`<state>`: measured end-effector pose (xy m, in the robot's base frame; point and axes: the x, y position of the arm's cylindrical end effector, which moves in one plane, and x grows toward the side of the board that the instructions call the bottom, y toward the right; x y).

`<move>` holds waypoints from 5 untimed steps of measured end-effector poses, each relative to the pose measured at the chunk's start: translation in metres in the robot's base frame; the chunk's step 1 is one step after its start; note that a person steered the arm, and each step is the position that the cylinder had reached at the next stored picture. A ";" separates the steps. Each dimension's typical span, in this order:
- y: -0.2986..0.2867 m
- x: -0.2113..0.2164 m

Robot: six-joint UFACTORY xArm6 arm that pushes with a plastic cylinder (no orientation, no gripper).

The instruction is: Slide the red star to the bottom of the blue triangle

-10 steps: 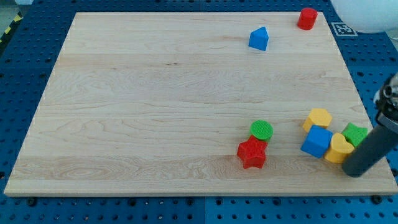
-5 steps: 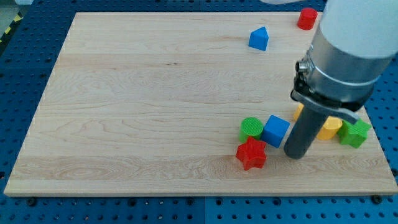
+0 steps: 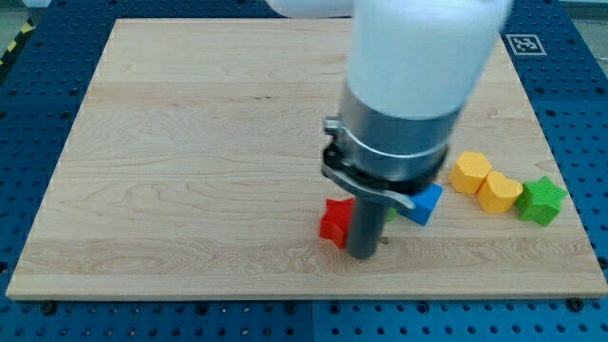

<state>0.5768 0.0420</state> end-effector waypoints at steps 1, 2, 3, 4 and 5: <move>-0.042 -0.016; -0.085 -0.023; -0.111 -0.032; -0.111 -0.044; -0.103 -0.046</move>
<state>0.5312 -0.0608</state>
